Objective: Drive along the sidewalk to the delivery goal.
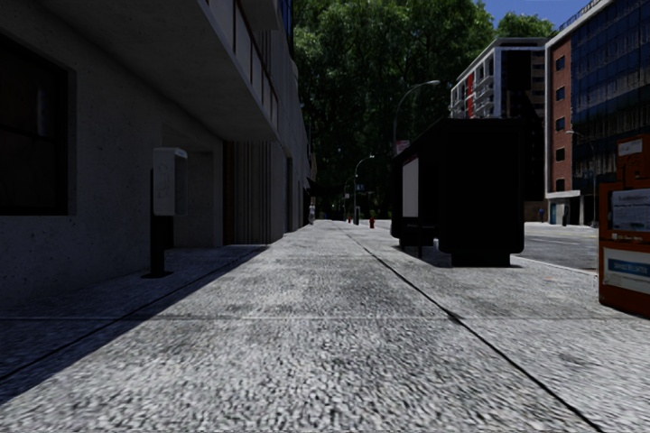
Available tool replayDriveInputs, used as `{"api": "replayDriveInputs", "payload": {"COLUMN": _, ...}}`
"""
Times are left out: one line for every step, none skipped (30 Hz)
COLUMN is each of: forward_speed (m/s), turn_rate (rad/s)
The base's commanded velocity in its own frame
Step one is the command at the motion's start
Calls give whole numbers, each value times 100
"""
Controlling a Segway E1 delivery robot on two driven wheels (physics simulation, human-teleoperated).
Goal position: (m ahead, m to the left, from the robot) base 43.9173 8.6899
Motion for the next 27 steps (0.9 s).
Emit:
{"api": "replayDriveInputs", "payload": {"forward_speed": 200, "turn_rate": 0}}
{"api": "replayDriveInputs", "payload": {"forward_speed": 200, "turn_rate": 0}}
{"api": "replayDriveInputs", "payload": {"forward_speed": 200, "turn_rate": 0}}
{"api": "replayDriveInputs", "payload": {"forward_speed": 200, "turn_rate": 0}}
{"api": "replayDriveInputs", "payload": {"forward_speed": 200, "turn_rate": 0}}
{"api": "replayDriveInputs", "payload": {"forward_speed": 200, "turn_rate": 0}}
{"api": "replayDriveInputs", "payload": {"forward_speed": 200, "turn_rate": 0}}
{"api": "replayDriveInputs", "payload": {"forward_speed": 200, "turn_rate": 0}}
{"api": "replayDriveInputs", "payload": {"forward_speed": 200, "turn_rate": 0}}
{"api": "replayDriveInputs", "payload": {"forward_speed": 200, "turn_rate": 0}}
{"api": "replayDriveInputs", "payload": {"forward_speed": 200, "turn_rate": 0}}
{"api": "replayDriveInputs", "payload": {"forward_speed": 200, "turn_rate": 0}}
{"api": "replayDriveInputs", "payload": {"forward_speed": 200, "turn_rate": 0}}
{"api": "replayDriveInputs", "payload": {"forward_speed": 200, "turn_rate": 0}}
{"api": "replayDriveInputs", "payload": {"forward_speed": 200, "turn_rate": 0}}
{"api": "replayDriveInputs", "payload": {"forward_speed": 200, "turn_rate": 0}}
{"api": "replayDriveInputs", "payload": {"forward_speed": 200, "turn_rate": 0}}
{"api": "replayDriveInputs", "payload": {"forward_speed": 200, "turn_rate": 0}}
{"api": "replayDriveInputs", "payload": {"forward_speed": 200, "turn_rate": 0}}
{"api": "replayDriveInputs", "payload": {"forward_speed": 200, "turn_rate": 0}}
{"api": "replayDriveInputs", "payload": {"forward_speed": 200, "turn_rate": 0}}
{"api": "replayDriveInputs", "payload": {"forward_speed": 200, "turn_rate": 0}}
{"api": "replayDriveInputs", "payload": {"forward_speed": 200, "turn_rate": 0}}
{"api": "replayDriveInputs", "payload": {"forward_speed": 200, "turn_rate": 0}}
{"api": "replayDriveInputs", "payload": {"forward_speed": 200, "turn_rate": 0}}
{"api": "replayDriveInputs", "payload": {"forward_speed": 200, "turn_rate": 0}}
{"api": "replayDriveInputs", "payload": {"forward_speed": 200, "turn_rate": 0}}
